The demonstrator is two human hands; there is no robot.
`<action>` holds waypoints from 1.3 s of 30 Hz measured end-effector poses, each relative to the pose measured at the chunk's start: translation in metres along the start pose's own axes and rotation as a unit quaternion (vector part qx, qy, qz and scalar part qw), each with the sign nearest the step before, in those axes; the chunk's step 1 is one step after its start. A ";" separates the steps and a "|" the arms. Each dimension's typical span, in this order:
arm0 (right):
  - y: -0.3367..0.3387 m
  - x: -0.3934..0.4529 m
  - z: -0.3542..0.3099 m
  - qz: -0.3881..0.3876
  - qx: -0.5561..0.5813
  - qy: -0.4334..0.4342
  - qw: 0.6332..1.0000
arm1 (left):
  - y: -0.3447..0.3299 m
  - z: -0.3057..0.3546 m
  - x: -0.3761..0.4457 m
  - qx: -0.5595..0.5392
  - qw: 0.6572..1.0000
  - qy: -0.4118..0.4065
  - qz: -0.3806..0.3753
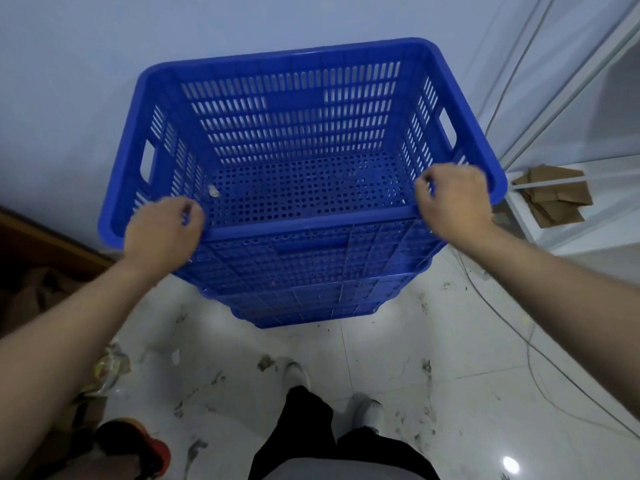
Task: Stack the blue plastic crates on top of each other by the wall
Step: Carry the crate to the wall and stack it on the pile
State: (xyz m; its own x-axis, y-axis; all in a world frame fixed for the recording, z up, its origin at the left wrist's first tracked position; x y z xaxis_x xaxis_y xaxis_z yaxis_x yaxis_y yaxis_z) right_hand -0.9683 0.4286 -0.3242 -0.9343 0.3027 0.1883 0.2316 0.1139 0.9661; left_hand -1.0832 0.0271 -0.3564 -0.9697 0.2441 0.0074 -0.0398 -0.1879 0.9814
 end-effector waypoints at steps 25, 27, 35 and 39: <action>-0.034 -0.004 -0.048 -0.096 -0.073 0.047 0.992 | -0.010 0.058 0.000 0.098 0.989 -0.110 -0.008; -0.031 -0.005 -0.047 -0.082 -0.071 0.050 0.993 | -0.012 0.056 0.002 0.086 0.991 -0.104 -0.022; -0.028 -0.010 -0.044 -0.164 -0.008 0.052 0.985 | 0.011 0.061 -0.029 0.093 0.991 0.078 -0.052; -0.013 -0.029 -0.043 -0.186 0.055 0.088 0.977 | 0.021 0.080 -0.069 -0.013 0.992 0.104 -0.067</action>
State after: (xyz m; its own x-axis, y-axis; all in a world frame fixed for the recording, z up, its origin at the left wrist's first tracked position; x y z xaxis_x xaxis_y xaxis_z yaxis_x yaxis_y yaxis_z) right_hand -0.9557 0.3774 -0.3343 -0.9891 0.0546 -0.1364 -0.1151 0.2889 0.9504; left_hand -0.9979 0.0829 -0.3209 -0.9839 0.0675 -0.1653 -0.1754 -0.1927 0.9655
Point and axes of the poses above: each hand's wrist, its own x-axis towards the middle knuckle, its own y-axis out of the back of the hand, z = x × y, the point moved 9 cm from there along x, towards the middle knuckle, and after that the axes turned 5 degrees about -z, right-handed, at the moved point
